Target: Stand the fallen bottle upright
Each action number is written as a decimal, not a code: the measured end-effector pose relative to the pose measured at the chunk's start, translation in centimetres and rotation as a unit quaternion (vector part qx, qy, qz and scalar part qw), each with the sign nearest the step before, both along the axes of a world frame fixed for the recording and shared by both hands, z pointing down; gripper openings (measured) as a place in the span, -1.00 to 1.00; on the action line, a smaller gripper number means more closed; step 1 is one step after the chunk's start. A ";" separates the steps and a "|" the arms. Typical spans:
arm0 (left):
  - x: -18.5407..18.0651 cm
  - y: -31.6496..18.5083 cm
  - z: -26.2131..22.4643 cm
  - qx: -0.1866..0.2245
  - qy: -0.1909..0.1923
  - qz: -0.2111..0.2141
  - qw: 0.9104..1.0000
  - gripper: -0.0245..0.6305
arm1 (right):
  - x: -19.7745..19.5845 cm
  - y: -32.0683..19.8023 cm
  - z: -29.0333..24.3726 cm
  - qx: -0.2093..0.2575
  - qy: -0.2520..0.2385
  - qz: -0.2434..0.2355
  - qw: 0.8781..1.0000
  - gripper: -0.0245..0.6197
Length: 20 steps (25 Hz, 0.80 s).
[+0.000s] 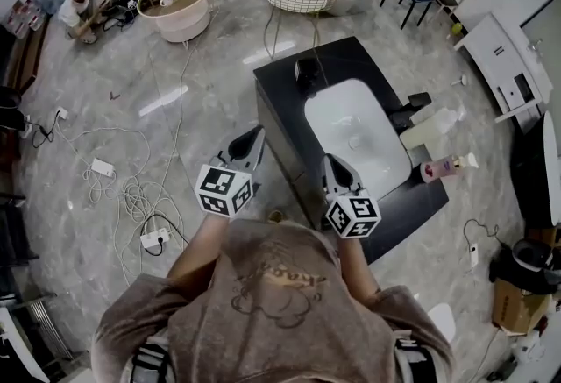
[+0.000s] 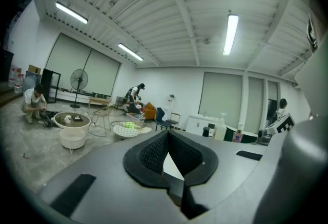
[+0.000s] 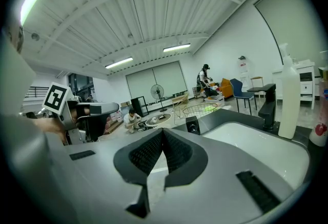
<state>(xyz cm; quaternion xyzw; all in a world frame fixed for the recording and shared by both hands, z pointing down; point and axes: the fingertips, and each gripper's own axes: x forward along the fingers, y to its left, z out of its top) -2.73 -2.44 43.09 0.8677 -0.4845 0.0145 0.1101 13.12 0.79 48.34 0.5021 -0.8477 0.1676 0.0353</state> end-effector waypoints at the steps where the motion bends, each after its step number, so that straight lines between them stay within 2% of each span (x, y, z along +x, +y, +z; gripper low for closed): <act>1: 0.0 -0.5 -0.1 0.001 0.001 -0.004 1.000 -0.87 | 0.1 -0.6 -0.1 0.000 0.000 -0.003 1.000 -0.92; 10: -0.2 -3.8 -0.2 0.001 -0.005 -0.015 1.000 -0.87 | -0.3 -4.6 0.4 -0.003 -0.007 -0.014 1.000 -0.92; 20: -1.0 -9.8 0.4 -0.006 -0.006 0.009 1.000 -0.87 | -1.0 -9.7 1.2 -0.015 -0.002 0.007 1.000 -0.92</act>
